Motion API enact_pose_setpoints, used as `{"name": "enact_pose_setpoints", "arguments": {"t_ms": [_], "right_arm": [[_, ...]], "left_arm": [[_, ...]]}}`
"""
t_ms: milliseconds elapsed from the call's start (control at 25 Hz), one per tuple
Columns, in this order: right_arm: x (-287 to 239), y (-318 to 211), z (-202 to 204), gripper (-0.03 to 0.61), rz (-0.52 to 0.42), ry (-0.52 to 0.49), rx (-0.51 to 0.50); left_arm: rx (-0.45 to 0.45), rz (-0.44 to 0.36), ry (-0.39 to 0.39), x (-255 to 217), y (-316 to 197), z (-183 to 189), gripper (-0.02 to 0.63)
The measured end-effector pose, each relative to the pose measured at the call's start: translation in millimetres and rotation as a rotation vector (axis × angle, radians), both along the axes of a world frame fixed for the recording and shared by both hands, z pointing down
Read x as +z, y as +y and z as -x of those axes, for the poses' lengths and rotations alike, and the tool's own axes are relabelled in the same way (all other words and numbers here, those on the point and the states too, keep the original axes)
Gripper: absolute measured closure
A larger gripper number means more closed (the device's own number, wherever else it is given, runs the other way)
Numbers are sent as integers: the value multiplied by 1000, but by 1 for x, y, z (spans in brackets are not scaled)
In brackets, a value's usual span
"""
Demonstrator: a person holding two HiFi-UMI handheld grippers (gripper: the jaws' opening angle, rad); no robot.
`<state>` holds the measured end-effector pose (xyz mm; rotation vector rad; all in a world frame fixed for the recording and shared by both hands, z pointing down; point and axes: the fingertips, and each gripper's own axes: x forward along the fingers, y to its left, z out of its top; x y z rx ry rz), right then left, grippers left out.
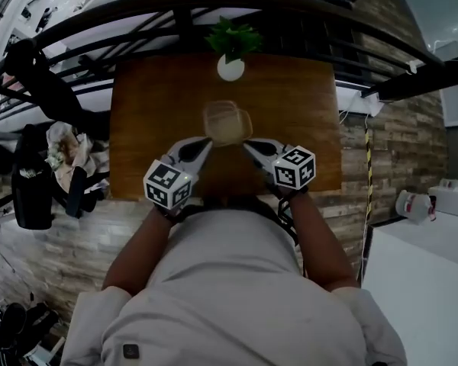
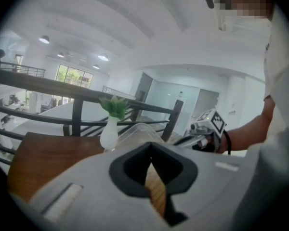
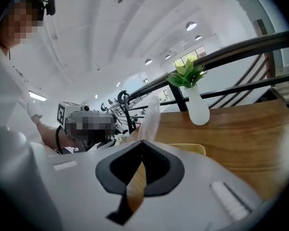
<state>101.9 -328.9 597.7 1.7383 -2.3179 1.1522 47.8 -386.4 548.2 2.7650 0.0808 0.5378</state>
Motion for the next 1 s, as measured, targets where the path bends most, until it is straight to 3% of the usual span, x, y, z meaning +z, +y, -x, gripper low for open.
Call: {"name": "enact_pose_setpoints", "arguments": {"t_ms": [320, 560, 760, 1000], "right_arm": [[-46, 15, 2, 572, -67, 69, 73], [-66, 38, -3, 572, -87, 87, 113], [-75, 74, 16, 572, -120, 106, 100], [-83, 110, -2, 572, -151, 97, 66]], "left_arm": [[72, -37, 56, -29, 9, 8, 611], [130, -45, 52, -29, 18, 9, 611], [73, -95, 103, -47, 39, 39, 611], [19, -108, 96, -55, 80, 31, 611]]}}
